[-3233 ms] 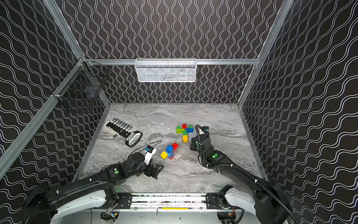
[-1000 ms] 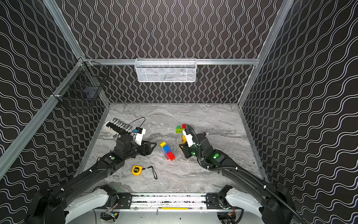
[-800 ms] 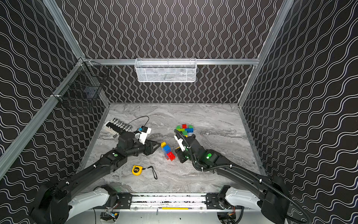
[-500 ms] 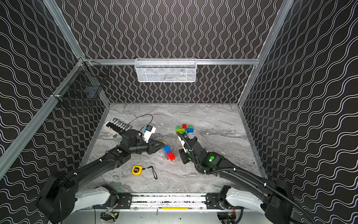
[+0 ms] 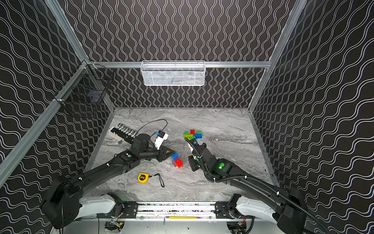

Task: Assemble a fork with lego
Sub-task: Assemble the lego brick with the lego brick.

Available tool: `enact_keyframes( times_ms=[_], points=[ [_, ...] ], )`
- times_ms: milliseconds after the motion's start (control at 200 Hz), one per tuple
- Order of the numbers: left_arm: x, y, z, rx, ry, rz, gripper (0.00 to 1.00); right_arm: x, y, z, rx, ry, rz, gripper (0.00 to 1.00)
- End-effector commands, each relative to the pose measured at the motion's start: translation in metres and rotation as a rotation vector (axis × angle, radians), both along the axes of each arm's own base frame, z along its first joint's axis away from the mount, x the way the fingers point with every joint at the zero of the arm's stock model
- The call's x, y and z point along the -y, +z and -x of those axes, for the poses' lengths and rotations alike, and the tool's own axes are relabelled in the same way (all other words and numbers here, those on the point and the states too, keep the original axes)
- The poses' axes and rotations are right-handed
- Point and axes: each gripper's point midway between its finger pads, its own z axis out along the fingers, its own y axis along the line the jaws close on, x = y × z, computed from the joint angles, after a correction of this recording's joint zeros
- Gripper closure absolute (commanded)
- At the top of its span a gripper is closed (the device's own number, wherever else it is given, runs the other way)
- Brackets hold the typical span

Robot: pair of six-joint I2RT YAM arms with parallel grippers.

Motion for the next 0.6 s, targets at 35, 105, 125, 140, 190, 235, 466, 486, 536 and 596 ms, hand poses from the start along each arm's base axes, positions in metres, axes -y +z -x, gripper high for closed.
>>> enact_keyframes(
  times_ms=[35, 105, 125, 140, 190, 235, 466, 486, 536, 596],
  points=[
    [-0.002, -0.005, -0.005, 0.012, 0.012, -0.042, 0.74, 0.001, 0.002, 0.000, -0.007, -0.017, -0.013, 1.00],
    [-0.002, -0.007, -0.005, 0.012, 0.016, -0.049, 0.73, 0.000, 0.002, 0.001, -0.010, -0.013, -0.016, 1.00],
    [-0.002, -0.007, -0.005, 0.012, 0.015, -0.049, 0.72, -0.001, 0.002, 0.001, -0.010, -0.010, -0.016, 1.00],
    [-0.002, -0.007, -0.005, 0.012, 0.016, -0.050, 0.72, -0.001, 0.001, 0.001, -0.010, -0.010, -0.016, 1.00],
    [-0.002, -0.008, -0.006, 0.010, 0.016, -0.052, 0.71, -0.002, 0.001, 0.001, -0.011, -0.008, -0.018, 1.00],
    [-0.002, -0.010, -0.006, 0.006, 0.018, -0.057, 0.70, -0.002, 0.000, 0.001, -0.014, -0.007, -0.016, 1.00],
    [-0.002, -0.014, -0.007, -0.002, 0.020, -0.068, 0.70, -0.008, -0.003, 0.005, -0.029, 0.028, 0.006, 1.00],
    [-0.002, -0.014, -0.007, -0.002, 0.019, -0.069, 0.70, -0.008, -0.003, 0.005, -0.030, 0.031, 0.007, 1.00],
    [-0.003, -0.015, -0.007, -0.003, 0.021, -0.074, 0.71, -0.009, -0.004, 0.006, -0.034, 0.039, 0.012, 1.00],
    [-0.003, -0.017, -0.007, -0.007, 0.021, -0.077, 0.73, -0.012, -0.003, 0.007, -0.037, 0.055, 0.014, 1.00]
  ],
)
